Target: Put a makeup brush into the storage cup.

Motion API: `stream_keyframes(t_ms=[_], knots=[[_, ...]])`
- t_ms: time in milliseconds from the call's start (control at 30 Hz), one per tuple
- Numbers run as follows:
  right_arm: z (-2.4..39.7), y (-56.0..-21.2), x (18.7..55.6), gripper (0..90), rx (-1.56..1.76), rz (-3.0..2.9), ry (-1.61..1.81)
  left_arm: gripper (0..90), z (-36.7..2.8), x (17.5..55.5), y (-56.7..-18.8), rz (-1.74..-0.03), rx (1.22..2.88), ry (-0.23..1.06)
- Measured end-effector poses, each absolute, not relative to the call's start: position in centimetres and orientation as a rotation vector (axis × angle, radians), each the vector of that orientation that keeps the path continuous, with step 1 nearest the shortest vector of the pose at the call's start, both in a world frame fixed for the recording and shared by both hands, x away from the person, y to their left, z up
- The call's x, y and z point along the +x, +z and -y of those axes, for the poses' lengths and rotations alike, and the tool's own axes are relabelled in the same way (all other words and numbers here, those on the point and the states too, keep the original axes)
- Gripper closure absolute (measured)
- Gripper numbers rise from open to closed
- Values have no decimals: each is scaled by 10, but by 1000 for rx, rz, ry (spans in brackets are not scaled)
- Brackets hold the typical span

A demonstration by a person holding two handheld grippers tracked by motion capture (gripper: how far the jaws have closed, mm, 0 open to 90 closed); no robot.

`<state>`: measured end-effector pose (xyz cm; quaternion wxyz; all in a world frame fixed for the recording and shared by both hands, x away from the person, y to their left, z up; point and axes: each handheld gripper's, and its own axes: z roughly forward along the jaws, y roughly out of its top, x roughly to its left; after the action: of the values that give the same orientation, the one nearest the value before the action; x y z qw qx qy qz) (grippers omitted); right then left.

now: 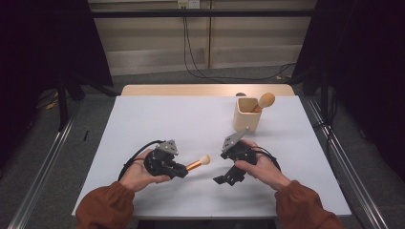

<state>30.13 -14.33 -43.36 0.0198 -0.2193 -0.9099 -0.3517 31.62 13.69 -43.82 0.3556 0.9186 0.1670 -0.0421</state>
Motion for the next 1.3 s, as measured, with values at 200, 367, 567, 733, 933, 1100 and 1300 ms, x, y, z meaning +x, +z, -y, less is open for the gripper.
stream_keyframes(t_ms=[200, 367, 567, 733, 933, 1100, 1300], knots=[[151, -435, 290, 39, -727, 2865, -1182, 745, -145, 314, -432, -444, 2299, -108], [157, -434, 283, 33, -749, 2816, -1274, 745, -151, 313, -428, -468, 2249, -90], [162, -435, 277, 33, -775, 2800, -1352, 744, -157, 314, -434, -491, 2204, -91], [168, -435, 273, 32, -800, 2783, -1411, 744, -163, 312, -433, -501, 2156, -72], [173, -437, 270, 44, -865, 2747, -1460, 744, -164, 312, -435, -514, 2104, -84], [176, -436, 267, 33, -873, 2705, -1532, 744, -162, 310, -438, -496, 2058, -79], [177, -436, 264, 32, -901, 2703, -1580, 744, -164, 309, -437, -480, 1981, -57]])
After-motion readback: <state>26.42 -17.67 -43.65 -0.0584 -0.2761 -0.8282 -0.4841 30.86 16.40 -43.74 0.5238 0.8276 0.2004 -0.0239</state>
